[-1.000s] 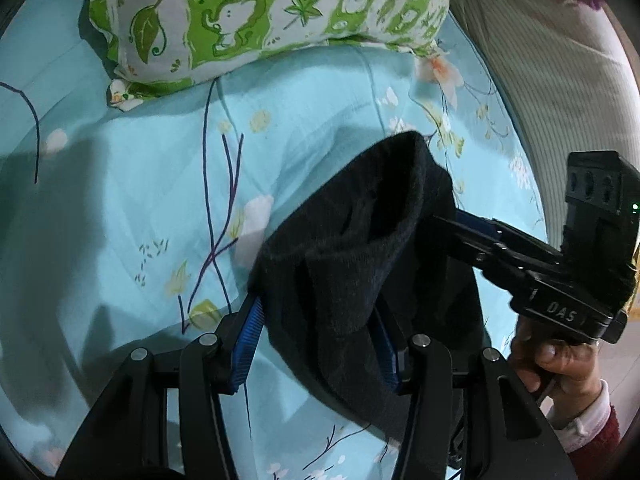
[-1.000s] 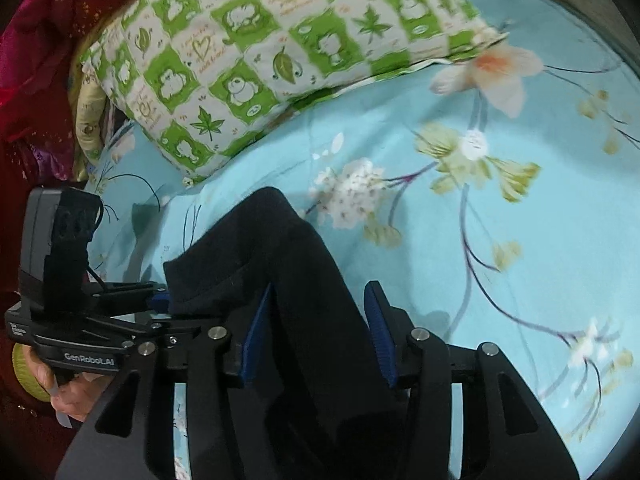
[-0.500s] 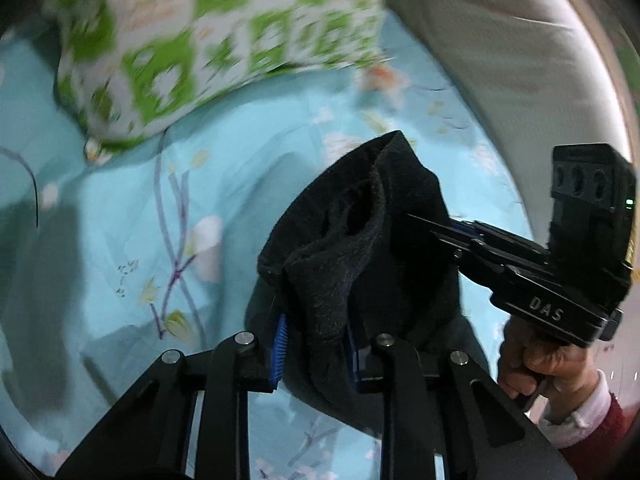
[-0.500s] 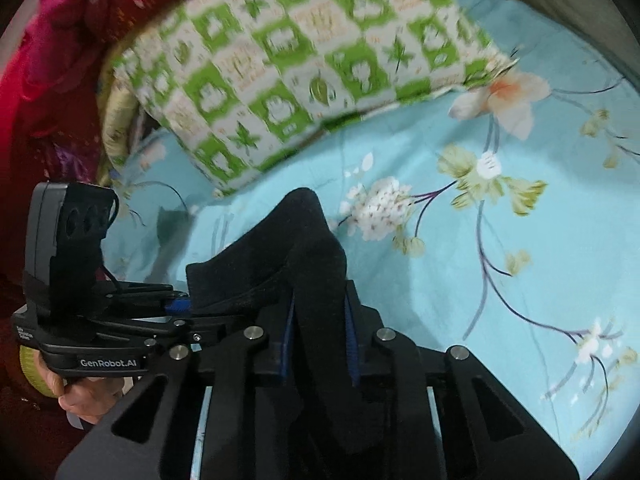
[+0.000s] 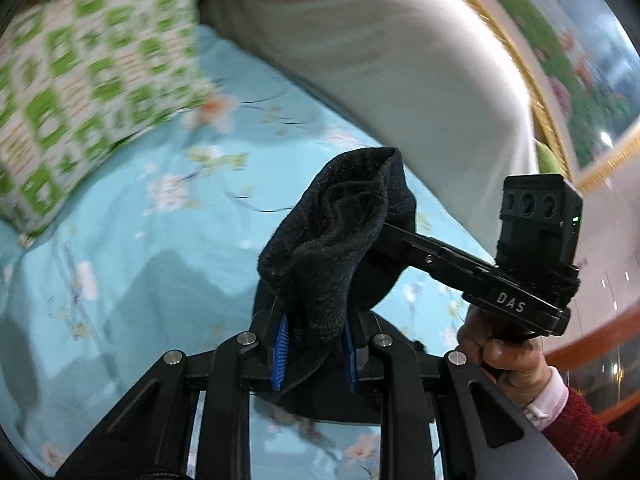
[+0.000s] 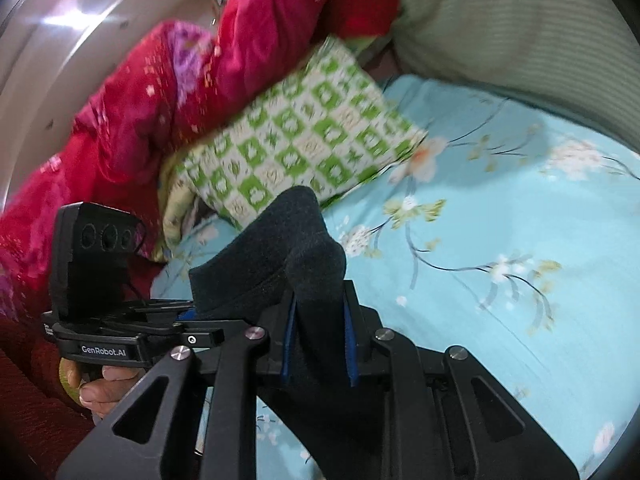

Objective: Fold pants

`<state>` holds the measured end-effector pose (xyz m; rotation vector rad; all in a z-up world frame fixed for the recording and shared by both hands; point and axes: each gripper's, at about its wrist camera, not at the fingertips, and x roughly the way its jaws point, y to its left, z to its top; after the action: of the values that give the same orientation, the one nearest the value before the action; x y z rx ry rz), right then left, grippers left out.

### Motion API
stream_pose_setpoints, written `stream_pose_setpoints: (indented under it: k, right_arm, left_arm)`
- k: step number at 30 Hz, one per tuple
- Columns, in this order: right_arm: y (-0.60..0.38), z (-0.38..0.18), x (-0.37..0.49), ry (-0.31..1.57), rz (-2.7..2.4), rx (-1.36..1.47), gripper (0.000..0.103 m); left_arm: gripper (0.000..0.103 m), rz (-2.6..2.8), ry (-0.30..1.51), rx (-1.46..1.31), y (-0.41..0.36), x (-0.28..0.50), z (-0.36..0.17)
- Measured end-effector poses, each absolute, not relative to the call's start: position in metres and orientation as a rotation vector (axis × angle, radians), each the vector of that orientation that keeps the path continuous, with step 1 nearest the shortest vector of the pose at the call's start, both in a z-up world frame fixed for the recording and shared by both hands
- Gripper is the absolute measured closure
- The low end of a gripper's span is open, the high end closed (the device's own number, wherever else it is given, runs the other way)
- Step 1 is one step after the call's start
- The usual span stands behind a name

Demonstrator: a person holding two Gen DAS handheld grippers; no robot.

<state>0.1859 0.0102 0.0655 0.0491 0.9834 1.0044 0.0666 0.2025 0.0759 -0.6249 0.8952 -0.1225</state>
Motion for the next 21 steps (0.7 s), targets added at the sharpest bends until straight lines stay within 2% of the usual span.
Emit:
stream_pose_setpoints:
  k: [10,21]
  right_arm:
    - [-0.087,0.084,0.147,0.889,0.851,0.187,0.082]
    - [-0.175,0.065,0.107,0.856,0.703,0.309,0.083]
  left_arm:
    - [0.081,-0.339,0.928,-0.465,0.11,0.066,0.102]
    - [0.081,-0.486,1.027,-0.293,0.013,0.069,0.087]
